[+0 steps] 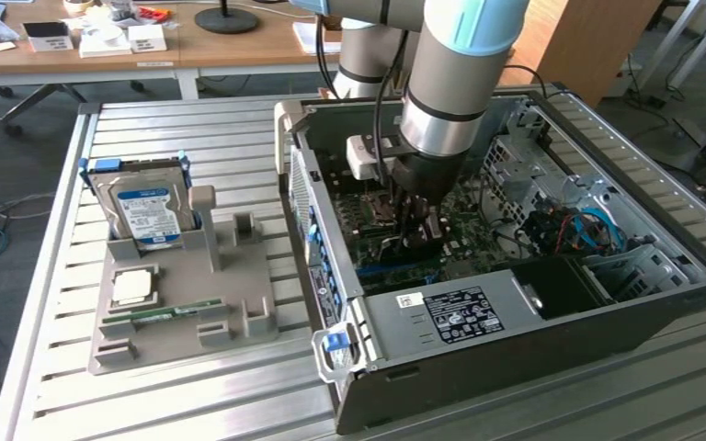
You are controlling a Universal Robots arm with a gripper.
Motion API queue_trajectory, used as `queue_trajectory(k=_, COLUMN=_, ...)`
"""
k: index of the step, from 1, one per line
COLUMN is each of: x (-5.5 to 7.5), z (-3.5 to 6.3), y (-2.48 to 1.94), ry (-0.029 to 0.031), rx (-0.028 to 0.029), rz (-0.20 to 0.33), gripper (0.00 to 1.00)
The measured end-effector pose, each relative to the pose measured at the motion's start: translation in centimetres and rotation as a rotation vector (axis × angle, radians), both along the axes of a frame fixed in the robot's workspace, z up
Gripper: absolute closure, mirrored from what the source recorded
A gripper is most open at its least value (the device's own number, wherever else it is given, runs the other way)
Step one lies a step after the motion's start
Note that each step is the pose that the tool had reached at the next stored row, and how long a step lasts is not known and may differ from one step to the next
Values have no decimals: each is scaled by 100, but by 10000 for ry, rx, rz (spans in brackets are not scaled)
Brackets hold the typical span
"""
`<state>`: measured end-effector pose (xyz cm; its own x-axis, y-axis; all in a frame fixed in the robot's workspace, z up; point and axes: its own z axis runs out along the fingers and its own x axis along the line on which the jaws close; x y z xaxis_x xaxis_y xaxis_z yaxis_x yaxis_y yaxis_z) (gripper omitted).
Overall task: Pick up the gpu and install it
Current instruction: 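Insert the gpu into the slot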
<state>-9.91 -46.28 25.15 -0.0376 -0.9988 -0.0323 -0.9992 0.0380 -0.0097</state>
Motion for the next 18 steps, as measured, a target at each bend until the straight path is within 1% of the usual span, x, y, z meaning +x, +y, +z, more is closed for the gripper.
queue_trajectory(k=1, x=0, z=-1, y=0, ry=-1, rx=2, rz=0, gripper=74)
queue_trajectory(k=3, x=0, z=-1, y=0, ry=-1, rx=1, rz=0, gripper=61)
queue_trajectory(k=4, x=0, z=0, y=0, ry=-1, rx=0, rz=0, gripper=61)
queue_trajectory(k=5, x=0, z=0, y=0, ry=-1, rx=0, rz=0, gripper=55)
queue_trajectory(k=8, x=0, z=0, y=2, ry=0, rx=-1, rz=0, gripper=55)
queue_trajectory(k=13, x=0, z=0, y=36, ry=0, rx=2, rz=0, gripper=55)
queue_trajectory(k=18, x=0, z=0, y=36, ry=-1, rx=3, rz=1, gripper=55)
